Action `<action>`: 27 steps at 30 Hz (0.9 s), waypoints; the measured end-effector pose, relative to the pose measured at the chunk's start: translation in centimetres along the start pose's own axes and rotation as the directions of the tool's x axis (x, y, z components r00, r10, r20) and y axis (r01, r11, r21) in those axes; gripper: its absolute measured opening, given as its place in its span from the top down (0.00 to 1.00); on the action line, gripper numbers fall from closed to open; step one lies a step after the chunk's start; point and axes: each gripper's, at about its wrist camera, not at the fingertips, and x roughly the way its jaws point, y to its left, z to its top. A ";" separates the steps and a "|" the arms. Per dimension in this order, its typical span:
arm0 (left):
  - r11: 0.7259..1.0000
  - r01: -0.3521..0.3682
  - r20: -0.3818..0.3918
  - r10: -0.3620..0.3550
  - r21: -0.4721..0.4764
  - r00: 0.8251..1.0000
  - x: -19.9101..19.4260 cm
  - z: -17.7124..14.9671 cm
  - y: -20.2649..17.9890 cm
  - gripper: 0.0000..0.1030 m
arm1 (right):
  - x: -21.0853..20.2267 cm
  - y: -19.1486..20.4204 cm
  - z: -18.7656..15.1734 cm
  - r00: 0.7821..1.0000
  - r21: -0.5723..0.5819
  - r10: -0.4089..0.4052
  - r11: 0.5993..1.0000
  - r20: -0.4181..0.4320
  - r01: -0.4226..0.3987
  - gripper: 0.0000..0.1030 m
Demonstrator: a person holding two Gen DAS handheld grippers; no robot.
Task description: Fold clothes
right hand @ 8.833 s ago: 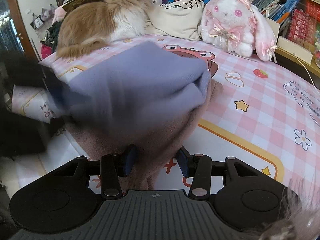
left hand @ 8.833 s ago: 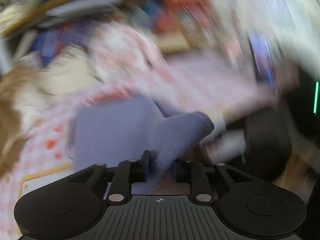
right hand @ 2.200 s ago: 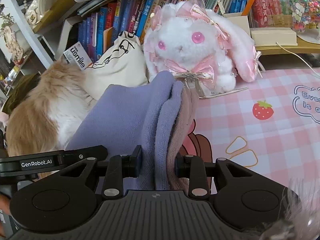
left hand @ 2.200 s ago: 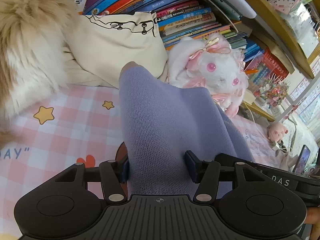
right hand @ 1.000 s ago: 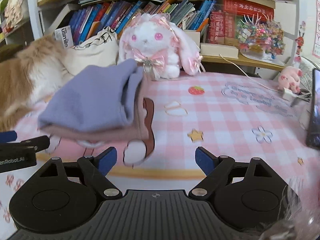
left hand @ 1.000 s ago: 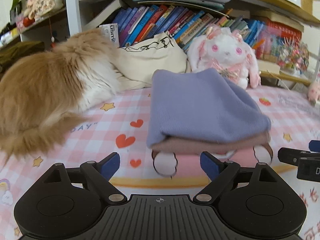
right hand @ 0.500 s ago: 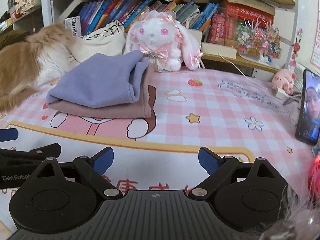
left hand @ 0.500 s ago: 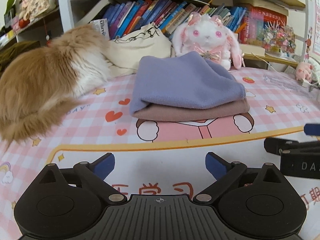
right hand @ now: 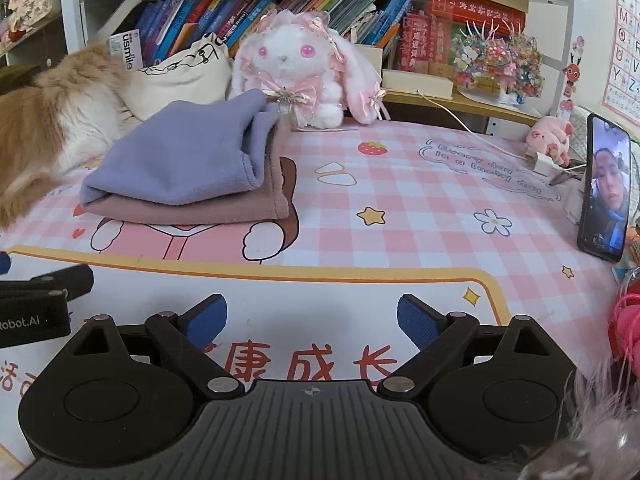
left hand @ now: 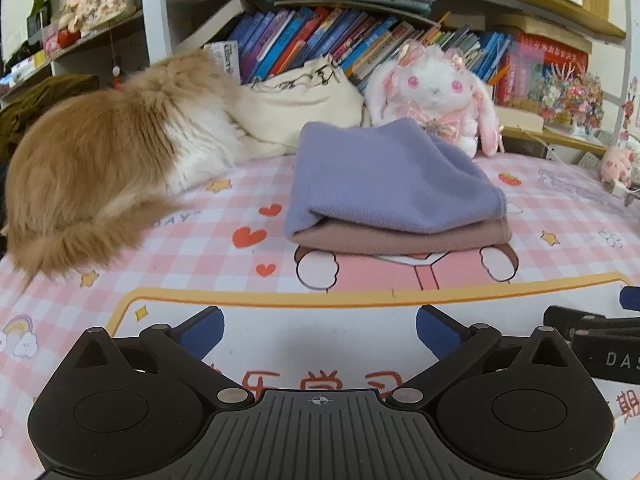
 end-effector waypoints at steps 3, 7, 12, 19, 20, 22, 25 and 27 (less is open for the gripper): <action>1.000 0.014 -0.003 -0.014 0.011 1.000 -0.1 0.0 -0.3 0.00 | -0.3 0.2 -0.1 1.000 -0.005 0.003 1.000 0.003 -0.003 0.10; 1.000 0.025 0.003 -0.025 0.004 1.000 -0.3 0.0 -0.2 0.00 | -0.5 0.5 -0.2 1.000 -0.005 -0.002 1.000 0.004 0.002 0.07; 0.999 0.028 0.002 -0.028 -0.039 1.000 -0.1 -0.2 0.4 0.00 | -0.5 0.7 -0.3 1.000 0.001 -0.011 1.000 0.000 0.011 0.07; 0.997 0.021 -0.046 -0.024 -0.072 0.999 0.7 -0.3 1.3 0.00 | -0.3 1.3 -0.2 1.000 0.000 -0.013 1.000 -0.004 0.013 0.07; 0.997 0.021 -0.052 -0.025 -0.077 0.998 0.7 -0.3 1.4 0.00 | -0.2 1.3 -0.2 1.000 0.000 -0.014 1.000 -0.005 0.014 0.06; 0.996 0.025 -0.061 -0.030 -0.082 0.998 0.9 -0.2 1.6 0.00 | -0.1 1.3 -0.1 1.000 0.002 -0.017 1.000 -0.006 0.017 0.06; 0.996 0.028 -0.060 -0.033 -0.085 0.998 1.1 -0.2 1.8 0.00 | 0.1 1.4 0.0 1.000 0.007 -0.022 1.000 -0.011 0.022 0.06; 0.996 0.033 -0.058 -0.038 -0.086 0.998 1.1 -0.2 1.8 0.00 | 0.2 1.4 0.0 1.000 0.010 -0.025 1.000 -0.014 0.025 0.06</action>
